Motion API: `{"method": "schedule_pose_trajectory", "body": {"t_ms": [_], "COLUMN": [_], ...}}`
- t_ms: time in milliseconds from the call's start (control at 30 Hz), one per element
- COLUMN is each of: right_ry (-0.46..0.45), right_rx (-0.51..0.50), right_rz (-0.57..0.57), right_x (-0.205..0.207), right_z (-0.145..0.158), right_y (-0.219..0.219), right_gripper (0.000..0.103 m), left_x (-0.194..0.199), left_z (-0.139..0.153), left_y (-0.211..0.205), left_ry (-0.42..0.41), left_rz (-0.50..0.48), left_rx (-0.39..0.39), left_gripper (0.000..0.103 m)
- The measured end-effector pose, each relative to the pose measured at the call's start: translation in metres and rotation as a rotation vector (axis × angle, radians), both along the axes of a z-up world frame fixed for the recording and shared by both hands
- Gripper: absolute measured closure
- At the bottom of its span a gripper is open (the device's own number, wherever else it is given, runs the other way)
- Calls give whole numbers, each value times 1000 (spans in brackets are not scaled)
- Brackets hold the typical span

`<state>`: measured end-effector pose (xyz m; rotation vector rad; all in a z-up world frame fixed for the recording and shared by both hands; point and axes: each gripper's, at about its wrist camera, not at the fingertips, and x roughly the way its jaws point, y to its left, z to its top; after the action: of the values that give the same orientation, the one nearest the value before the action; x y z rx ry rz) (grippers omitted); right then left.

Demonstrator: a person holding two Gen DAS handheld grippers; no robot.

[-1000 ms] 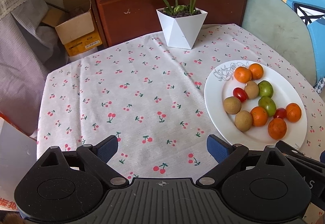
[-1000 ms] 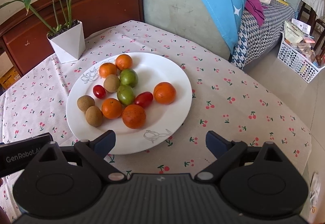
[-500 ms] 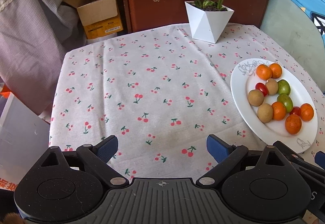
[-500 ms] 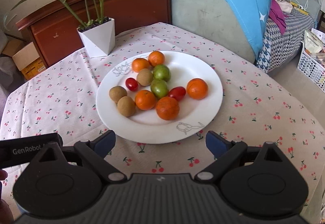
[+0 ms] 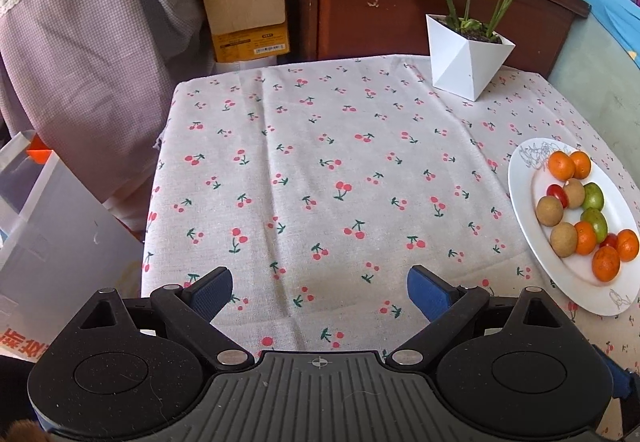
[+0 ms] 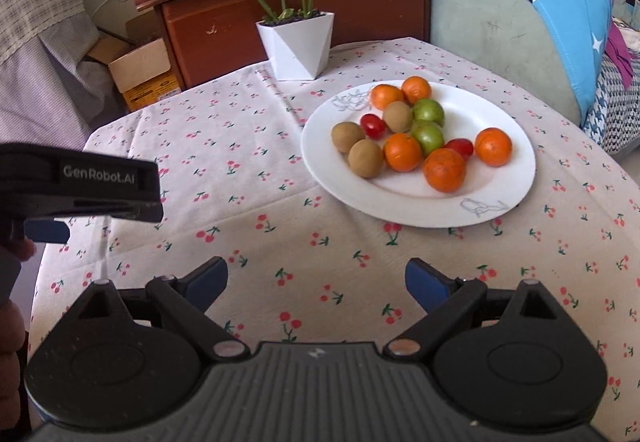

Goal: Organize fruits

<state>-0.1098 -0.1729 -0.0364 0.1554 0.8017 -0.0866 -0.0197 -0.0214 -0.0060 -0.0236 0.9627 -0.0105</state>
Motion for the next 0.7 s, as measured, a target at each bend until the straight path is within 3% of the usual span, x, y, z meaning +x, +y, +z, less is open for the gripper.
{"method": "schedule_pose_trajectory", "body": {"t_ms": [100, 300, 700], "right_ry": [8, -32, -115], "right_rx": [2, -101, -111], "right_rz": [44, 110, 170], "right_x": [0, 0, 17], "right_z": [-8, -18, -26], "right_y": [9, 26, 32], "right_gripper": [7, 1, 1], "left_x": [0, 2, 2], "left_z": [1, 2, 2], "left_y": [5, 9, 12], "left_ry": [-4, -2, -1], "left_rz": [8, 16, 24], "left_rx": [-6, -13, -20], "left_gripper": [7, 7, 7]}}
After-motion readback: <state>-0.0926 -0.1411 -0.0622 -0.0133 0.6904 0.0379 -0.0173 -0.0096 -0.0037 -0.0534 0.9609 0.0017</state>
